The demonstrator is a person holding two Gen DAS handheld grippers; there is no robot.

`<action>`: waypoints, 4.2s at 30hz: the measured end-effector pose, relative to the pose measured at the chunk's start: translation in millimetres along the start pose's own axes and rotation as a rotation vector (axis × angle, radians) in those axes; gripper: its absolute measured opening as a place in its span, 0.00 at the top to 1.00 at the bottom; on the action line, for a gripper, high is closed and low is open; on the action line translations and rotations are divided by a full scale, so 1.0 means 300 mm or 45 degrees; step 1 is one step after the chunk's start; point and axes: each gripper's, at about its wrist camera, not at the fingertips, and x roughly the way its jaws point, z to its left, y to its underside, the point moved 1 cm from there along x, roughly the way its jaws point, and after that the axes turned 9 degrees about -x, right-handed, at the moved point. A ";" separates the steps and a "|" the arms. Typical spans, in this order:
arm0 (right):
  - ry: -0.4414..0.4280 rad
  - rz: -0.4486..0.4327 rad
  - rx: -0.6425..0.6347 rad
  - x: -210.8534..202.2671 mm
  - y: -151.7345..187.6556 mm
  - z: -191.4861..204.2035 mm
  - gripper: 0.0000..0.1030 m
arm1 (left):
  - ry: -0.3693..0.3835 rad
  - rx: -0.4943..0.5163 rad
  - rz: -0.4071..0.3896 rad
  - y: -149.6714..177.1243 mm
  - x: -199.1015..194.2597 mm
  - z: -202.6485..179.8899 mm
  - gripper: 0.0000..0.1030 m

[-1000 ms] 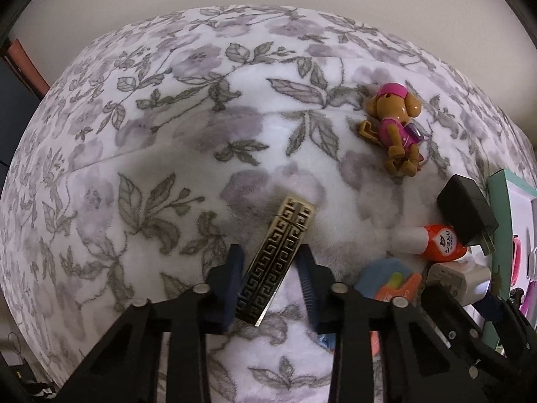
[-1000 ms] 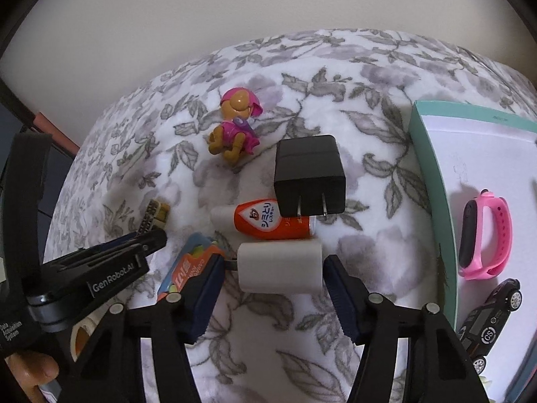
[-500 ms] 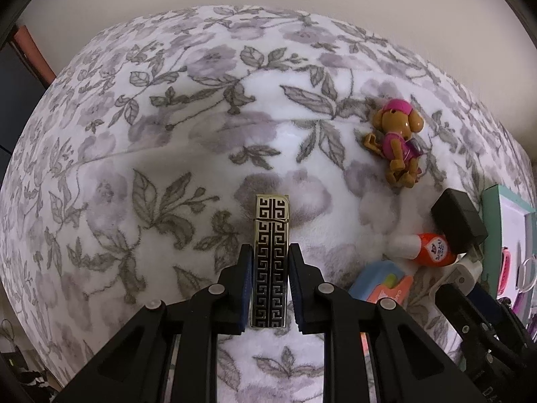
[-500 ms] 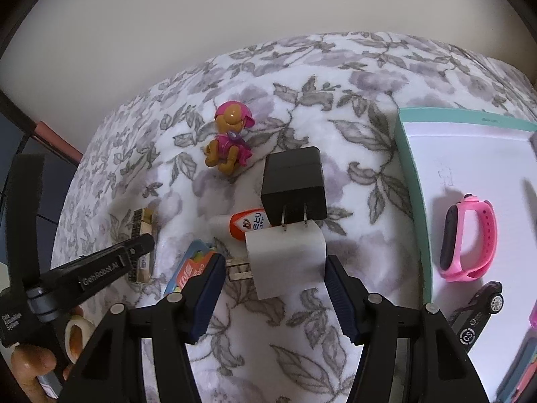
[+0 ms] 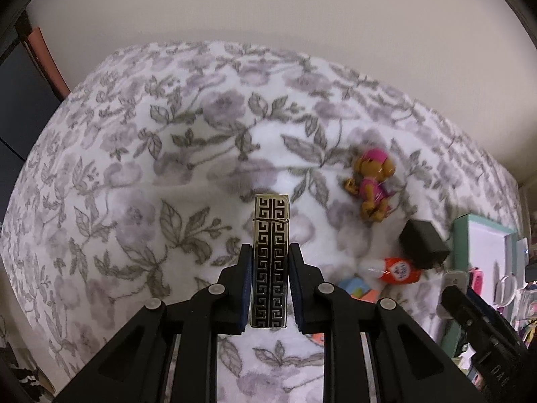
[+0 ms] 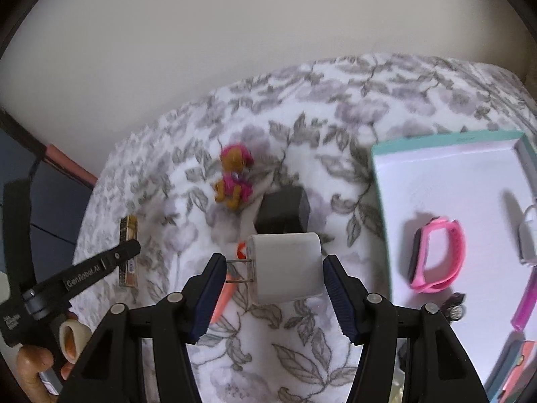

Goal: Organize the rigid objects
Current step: 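Lift the bar and charger and carry both over the tray, then lower the charger and bar into the tray and open both tools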

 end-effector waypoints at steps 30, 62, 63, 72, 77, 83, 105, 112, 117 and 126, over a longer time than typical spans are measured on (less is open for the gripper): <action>0.295 -0.311 0.208 -0.533 -0.039 -0.410 0.39 | 0.190 0.313 -0.078 0.157 -0.228 -0.406 0.79; 0.347 -0.026 0.215 -0.291 0.037 -0.583 0.39 | 0.190 0.670 -0.025 0.419 -0.018 -0.865 0.79; 0.348 -0.023 0.215 -0.288 0.037 -0.583 0.39 | 0.192 0.665 -0.020 0.417 -0.009 -0.865 0.79; 0.353 0.000 0.227 -0.261 0.043 -0.598 0.39 | 0.185 0.646 0.003 0.419 0.047 -0.870 0.79; 0.353 0.022 0.216 -0.241 0.046 -0.594 0.39 | 0.185 0.648 -0.013 0.419 0.048 -0.873 0.79; 0.360 0.030 0.210 -0.238 0.045 -0.590 0.39 | 0.189 0.638 -0.005 0.414 0.047 -0.872 0.79; 0.401 -0.060 0.203 -0.339 0.010 -0.578 0.37 | 0.257 0.565 -0.025 0.376 -0.025 -0.860 0.61; 0.427 -0.131 0.207 -0.408 -0.008 -0.570 0.34 | 0.302 0.505 -0.059 0.331 -0.088 -0.835 0.38; 0.443 -0.149 0.209 -0.430 -0.013 -0.572 0.33 | 0.323 0.469 -0.074 0.307 -0.118 -0.818 0.33; 0.460 -0.103 0.181 -0.383 -0.010 -0.560 0.25 | 0.289 0.345 -0.056 0.234 -0.120 -0.730 0.24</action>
